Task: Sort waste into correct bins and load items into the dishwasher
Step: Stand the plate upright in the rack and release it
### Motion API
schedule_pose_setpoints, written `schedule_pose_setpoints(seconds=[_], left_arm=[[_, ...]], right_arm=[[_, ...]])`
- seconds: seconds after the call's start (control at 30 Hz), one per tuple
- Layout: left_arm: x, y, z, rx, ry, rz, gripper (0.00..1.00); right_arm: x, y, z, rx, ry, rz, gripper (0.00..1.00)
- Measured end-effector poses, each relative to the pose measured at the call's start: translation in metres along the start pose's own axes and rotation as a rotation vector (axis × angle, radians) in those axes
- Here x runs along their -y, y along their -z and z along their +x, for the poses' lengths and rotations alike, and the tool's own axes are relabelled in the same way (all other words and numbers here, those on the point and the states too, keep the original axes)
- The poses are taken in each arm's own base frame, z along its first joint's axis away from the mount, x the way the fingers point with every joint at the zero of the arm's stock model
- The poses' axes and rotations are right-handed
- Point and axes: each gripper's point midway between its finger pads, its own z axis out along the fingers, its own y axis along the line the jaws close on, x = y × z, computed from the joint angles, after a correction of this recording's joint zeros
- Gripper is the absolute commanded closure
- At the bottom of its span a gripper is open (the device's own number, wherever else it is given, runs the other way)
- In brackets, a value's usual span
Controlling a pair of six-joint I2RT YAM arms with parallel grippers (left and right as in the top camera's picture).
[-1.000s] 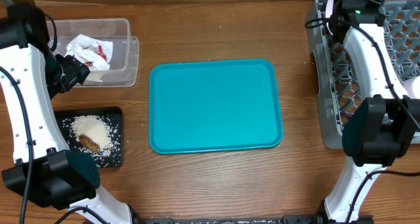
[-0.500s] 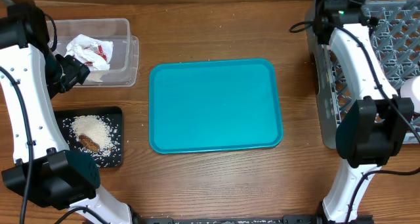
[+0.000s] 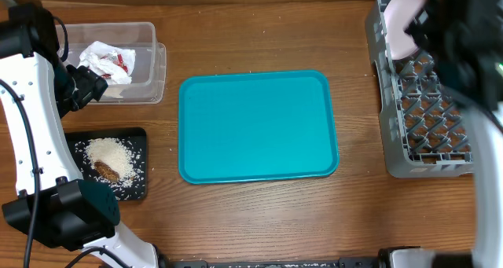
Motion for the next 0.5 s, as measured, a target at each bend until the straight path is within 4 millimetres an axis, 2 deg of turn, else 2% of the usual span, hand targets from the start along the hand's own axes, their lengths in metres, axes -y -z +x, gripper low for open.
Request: schedule_pose_setpoints(seconds=[0.07,0.17,0.3,0.5], left_arm=[[0.000,0.000,0.000,0.000,0.000,0.000,0.00],[0.000,0.000,0.000,0.000,0.000,0.000,0.00],[0.000,0.000,0.000,0.000,0.000,0.000,0.00],[0.000,0.000,0.000,0.001,0.000,0.000,0.00]], right_arm=[[0.013,0.026,0.013,-0.046,-0.014,-0.029,0.00],[0.031,0.052,0.039,-0.135,-0.007,-0.040,0.00],[0.048,0.078,0.062,-0.194,0.012,-0.057,0.00],[0.079,0.119,0.094,-0.175,0.023,-0.144,0.00]])
